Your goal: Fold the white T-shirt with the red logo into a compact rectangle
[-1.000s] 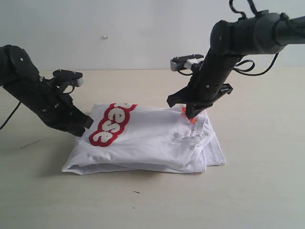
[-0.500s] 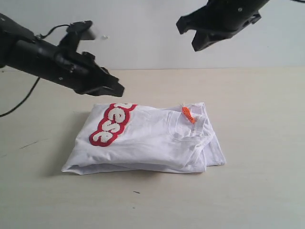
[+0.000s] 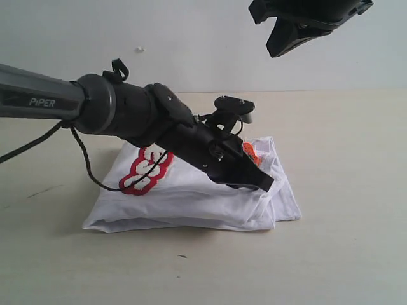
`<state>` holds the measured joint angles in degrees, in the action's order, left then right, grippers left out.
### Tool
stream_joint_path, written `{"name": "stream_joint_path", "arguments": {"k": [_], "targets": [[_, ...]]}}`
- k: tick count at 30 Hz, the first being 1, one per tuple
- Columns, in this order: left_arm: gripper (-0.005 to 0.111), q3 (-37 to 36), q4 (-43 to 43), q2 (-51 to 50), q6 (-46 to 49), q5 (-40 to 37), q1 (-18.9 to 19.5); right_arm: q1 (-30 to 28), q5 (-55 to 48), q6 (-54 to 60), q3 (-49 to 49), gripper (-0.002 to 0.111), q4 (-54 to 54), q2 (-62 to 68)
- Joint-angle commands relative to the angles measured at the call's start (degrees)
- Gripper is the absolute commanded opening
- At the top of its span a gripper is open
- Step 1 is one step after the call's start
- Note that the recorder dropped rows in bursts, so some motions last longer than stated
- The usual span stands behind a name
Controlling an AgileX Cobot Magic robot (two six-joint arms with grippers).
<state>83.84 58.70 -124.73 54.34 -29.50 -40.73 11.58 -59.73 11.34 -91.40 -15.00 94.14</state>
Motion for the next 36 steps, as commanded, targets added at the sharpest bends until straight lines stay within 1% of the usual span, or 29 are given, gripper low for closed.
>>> {"name": "stream_joint_path", "arguments": {"k": [1,3,6,8,14,17,22,25,28,31,36], "targets": [[0.000,0.26,-9.67,-1.68,-7.00,-1.72,2.87,-0.32,-0.52,0.57,0.28,0.000,-0.03,-0.17],[0.000,0.26,-13.18,-1.87,-10.66,-3.80,6.39,-0.32,-0.52,0.57,0.28,0.000,-0.03,-0.17],[0.000,0.26,-13.33,-1.92,-10.77,-6.96,9.92,-0.32,-0.50,0.57,0.28,0.000,0.07,-0.17],[0.000,-0.39,-14.63,-1.92,-10.77,-7.75,11.90,-0.32,-0.50,0.57,0.28,0.000,0.07,-0.17],[0.000,-5.17,-25.45,-2.54,-15.93,-4.86,15.59,-0.32,-0.50,0.57,0.28,0.000,0.19,-0.17],[0.000,-6.17,-25.58,-2.54,-17.03,-2.88,17.82,-0.32,-0.50,0.57,0.28,0.000,0.19,-0.17],[0.000,-6.17,-29.78,-2.54,-20.16,-3.38,22.87,-0.32,-0.39,0.57,0.28,0.000,0.19,-0.17],[0.000,-6.17,-29.77,-2.54,-20.26,-3.38,25.50,-0.32,-0.28,0.57,0.28,0.000,0.19,-0.17],[0.000,-6.17,-30.13,-2.54,-20.14,-3.71,26.49,-0.32,-0.30,0.57,0.28,0.000,0.29,-0.17],[0.000,-6.17,-31.74,-2.42,-19.29,-4.06,26.49,-0.32,-0.30,0.57,0.28,0.000,0.42,-0.17],[0.000,-6.17,-31.50,-1.22,-18.67,-4.30,26.15,-0.32,-0.30,0.57,0.28,0.000,0.42,-0.17]]}}
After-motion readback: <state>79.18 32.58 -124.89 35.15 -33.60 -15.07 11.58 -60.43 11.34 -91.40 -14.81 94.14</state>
